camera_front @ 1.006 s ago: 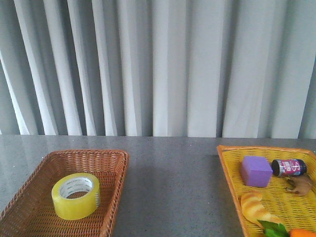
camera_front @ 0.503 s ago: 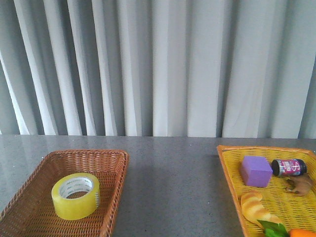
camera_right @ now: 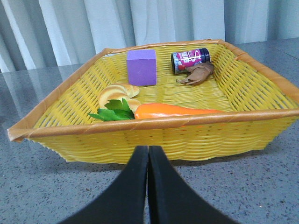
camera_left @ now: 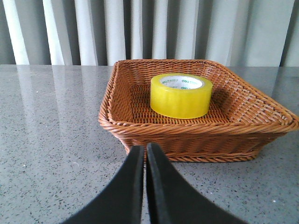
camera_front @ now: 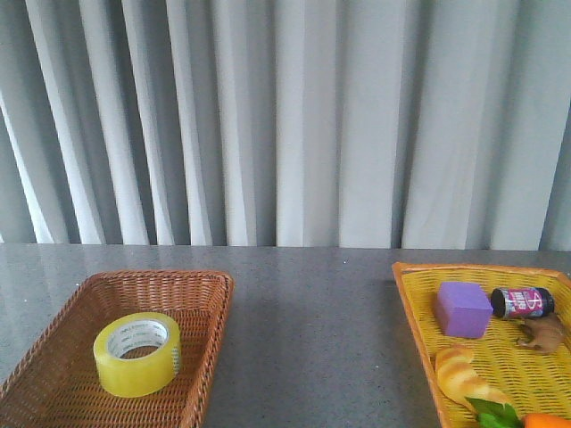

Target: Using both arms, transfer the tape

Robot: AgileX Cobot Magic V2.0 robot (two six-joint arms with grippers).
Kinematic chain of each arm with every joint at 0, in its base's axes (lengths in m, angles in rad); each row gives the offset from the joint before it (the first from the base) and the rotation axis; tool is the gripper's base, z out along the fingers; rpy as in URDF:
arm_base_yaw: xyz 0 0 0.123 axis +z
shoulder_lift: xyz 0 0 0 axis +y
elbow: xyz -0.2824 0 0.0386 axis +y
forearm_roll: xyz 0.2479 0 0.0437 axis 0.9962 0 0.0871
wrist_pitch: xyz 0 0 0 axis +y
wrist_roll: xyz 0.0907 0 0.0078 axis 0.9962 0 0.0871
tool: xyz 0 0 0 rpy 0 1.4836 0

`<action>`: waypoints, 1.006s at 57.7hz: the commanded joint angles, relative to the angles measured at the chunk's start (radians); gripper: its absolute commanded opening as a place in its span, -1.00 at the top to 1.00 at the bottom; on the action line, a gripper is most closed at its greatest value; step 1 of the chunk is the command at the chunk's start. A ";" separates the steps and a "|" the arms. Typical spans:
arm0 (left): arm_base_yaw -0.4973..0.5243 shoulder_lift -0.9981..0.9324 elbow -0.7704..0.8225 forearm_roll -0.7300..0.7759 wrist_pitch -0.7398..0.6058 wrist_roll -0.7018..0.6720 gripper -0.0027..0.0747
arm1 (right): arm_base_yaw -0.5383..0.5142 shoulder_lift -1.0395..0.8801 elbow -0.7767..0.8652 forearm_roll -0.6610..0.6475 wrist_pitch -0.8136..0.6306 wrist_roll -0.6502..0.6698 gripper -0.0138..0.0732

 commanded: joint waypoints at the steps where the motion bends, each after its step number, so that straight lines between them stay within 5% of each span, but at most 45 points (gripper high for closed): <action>1: 0.001 -0.015 -0.007 -0.002 -0.074 -0.002 0.95 | -0.005 -0.010 0.004 -0.034 -0.070 -0.003 0.70; 58: 0.001 -0.015 -0.007 -0.002 -0.074 -0.002 0.95 | -0.005 -0.010 0.004 -0.088 -0.092 -0.087 0.70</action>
